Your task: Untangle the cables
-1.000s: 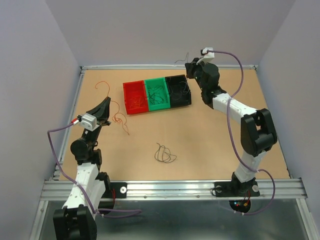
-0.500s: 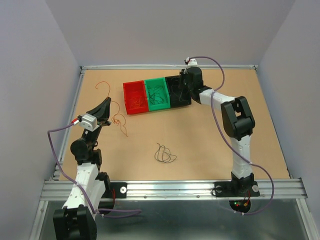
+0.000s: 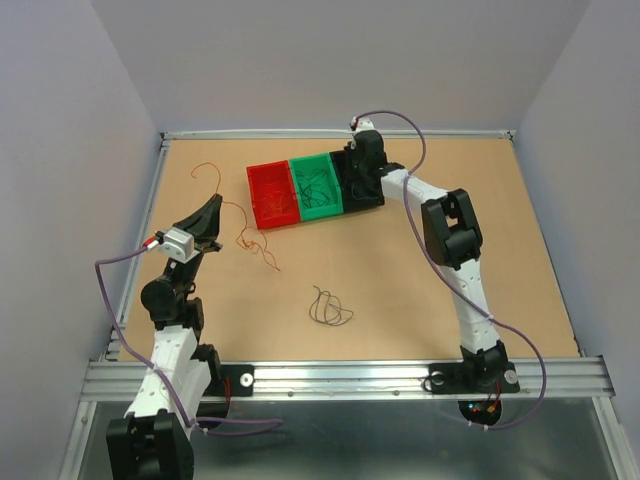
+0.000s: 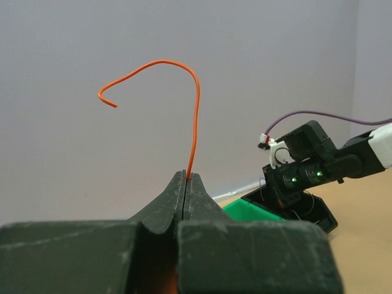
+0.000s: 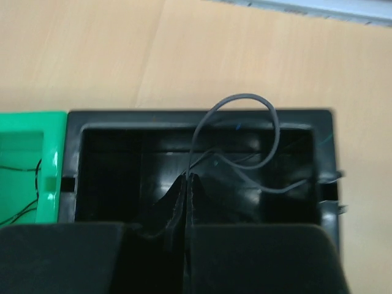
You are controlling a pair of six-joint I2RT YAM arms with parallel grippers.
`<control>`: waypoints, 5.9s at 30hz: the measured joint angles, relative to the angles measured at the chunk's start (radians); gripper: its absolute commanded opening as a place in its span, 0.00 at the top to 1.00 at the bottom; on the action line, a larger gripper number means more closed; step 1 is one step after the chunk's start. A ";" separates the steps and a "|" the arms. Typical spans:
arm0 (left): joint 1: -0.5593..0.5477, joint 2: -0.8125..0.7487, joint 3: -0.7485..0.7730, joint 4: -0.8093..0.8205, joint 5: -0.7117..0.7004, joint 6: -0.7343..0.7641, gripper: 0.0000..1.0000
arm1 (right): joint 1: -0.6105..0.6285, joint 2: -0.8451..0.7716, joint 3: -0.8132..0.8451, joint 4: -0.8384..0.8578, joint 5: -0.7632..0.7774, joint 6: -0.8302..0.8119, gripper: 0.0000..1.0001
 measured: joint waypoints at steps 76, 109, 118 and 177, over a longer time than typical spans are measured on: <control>-0.079 -0.014 0.000 0.010 0.158 0.018 1.00 | 0.459 -0.782 -0.826 0.249 -0.507 -0.197 0.21; -0.079 -0.046 0.000 0.003 0.158 -0.003 1.00 | 0.475 -0.513 -0.767 0.607 -0.589 -0.098 0.99; -0.077 0.000 0.039 -0.161 -0.231 0.003 1.00 | 0.438 -0.797 -1.004 0.608 -0.303 -0.037 1.00; -0.190 1.157 0.892 -0.927 -0.003 0.283 1.00 | 0.291 -0.629 -0.461 0.447 -0.468 0.130 0.99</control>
